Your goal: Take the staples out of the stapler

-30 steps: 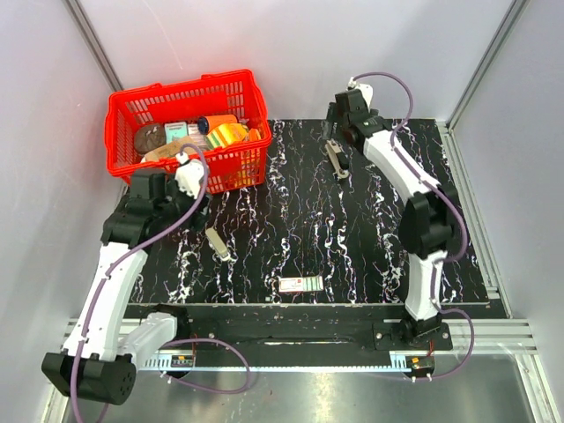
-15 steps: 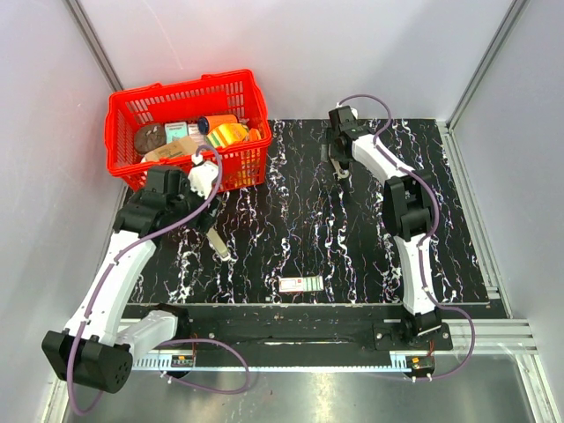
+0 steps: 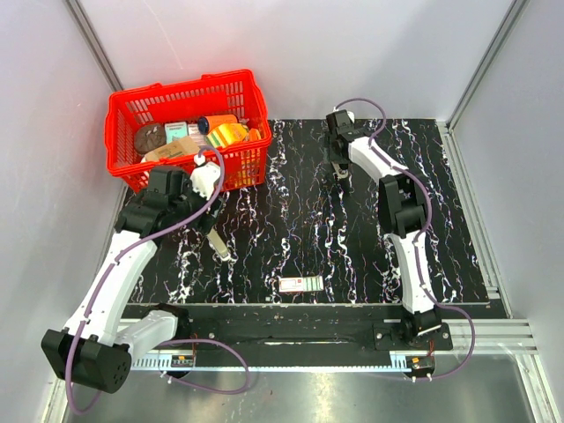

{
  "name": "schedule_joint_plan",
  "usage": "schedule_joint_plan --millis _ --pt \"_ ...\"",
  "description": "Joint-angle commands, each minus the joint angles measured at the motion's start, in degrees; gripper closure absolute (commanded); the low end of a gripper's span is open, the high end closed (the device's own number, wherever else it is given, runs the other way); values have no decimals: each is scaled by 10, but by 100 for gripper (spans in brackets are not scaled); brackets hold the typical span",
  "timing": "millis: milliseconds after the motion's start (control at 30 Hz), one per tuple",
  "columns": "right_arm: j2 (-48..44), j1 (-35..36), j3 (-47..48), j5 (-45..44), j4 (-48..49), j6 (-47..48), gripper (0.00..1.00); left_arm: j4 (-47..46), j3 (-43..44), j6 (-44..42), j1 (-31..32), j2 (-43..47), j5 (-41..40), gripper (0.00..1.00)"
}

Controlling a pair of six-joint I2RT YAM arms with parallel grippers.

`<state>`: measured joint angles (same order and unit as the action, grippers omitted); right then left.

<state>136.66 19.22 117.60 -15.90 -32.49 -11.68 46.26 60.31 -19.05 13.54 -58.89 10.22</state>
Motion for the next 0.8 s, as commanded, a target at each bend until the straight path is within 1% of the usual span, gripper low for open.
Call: schedule_joint_plan --millis 0,133,200,233,300,367,400,433,500,533,633,767 --pt "12 4 39 -14 1 10 40 -27 9 5 3 6 -21 27" --pt "16 3 53 -1 -5 12 67 -30 14 2 3 5 -37 27" --pt "15 3 53 7 -12 3 82 -40 11 6 4 13 -37 22" --pt "12 3 51 13 -19 -2 86 -42 11 7 4 18 -35 19" --pt "-5 4 32 29 -25 -21 93 -43 11 8 8 13 -33 16" --pt "-44 7 -23 53 -7 -47 98 -42 10 6 17 7 -17 16" --pt "-82 14 -65 60 10 -57 100 -42 8 2 18 5 17 16" --pt "-116 23 -112 65 34 -69 100 -42 -1 -5 20 6 63 15" --pt "-175 50 -198 62 79 -84 100 -81 -24 0 38 5 109 11" --pt "-197 66 -229 54 91 -91 100 -89 -27 6 53 0 114 9" --pt "-257 106 -303 43 106 -129 100 -105 -16 27 89 -52 111 9" --pt "-346 156 -402 28 141 -184 100 -146 2 75 93 -89 114 9"
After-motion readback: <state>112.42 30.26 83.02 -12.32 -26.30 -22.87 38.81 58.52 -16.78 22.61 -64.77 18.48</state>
